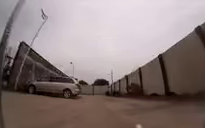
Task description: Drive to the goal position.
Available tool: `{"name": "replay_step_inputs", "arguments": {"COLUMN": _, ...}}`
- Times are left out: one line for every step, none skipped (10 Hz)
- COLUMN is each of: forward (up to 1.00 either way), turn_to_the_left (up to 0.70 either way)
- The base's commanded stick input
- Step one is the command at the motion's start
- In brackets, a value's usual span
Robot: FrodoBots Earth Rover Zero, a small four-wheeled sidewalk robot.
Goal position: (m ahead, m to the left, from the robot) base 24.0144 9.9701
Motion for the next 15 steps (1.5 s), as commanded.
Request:
{"name": "replay_step_inputs", "arguments": {"forward": 0.98, "turn_to_the_left": 0.04}}
{"name": "replay_step_inputs", "arguments": {"forward": 0.98, "turn_to_the_left": 0.04}}
{"name": "replay_step_inputs", "arguments": {"forward": 0.98, "turn_to_the_left": 0.04}}
{"name": "replay_step_inputs", "arguments": {"forward": 0.98, "turn_to_the_left": 0.04}}
{"name": "replay_step_inputs", "arguments": {"forward": 0.98, "turn_to_the_left": 0.04}}
{"name": "replay_step_inputs", "arguments": {"forward": 0.98, "turn_to_the_left": 0.04}}
{"name": "replay_step_inputs", "arguments": {"forward": 0.98, "turn_to_the_left": 0.04}}
{"name": "replay_step_inputs", "arguments": {"forward": 0.98, "turn_to_the_left": 0.04}}
{"name": "replay_step_inputs", "arguments": {"forward": 0.98, "turn_to_the_left": 0.04}}
{"name": "replay_step_inputs", "arguments": {"forward": 0.98, "turn_to_the_left": 0.04}}
{"name": "replay_step_inputs", "arguments": {"forward": 0.98, "turn_to_the_left": 0.04}}
{"name": "replay_step_inputs", "arguments": {"forward": 0.98, "turn_to_the_left": 0.04}}
{"name": "replay_step_inputs", "arguments": {"forward": 0.98, "turn_to_the_left": 0.04}}
{"name": "replay_step_inputs", "arguments": {"forward": 0.98, "turn_to_the_left": 0.04}}
{"name": "replay_step_inputs", "arguments": {"forward": 0.98, "turn_to_the_left": 0.04}}
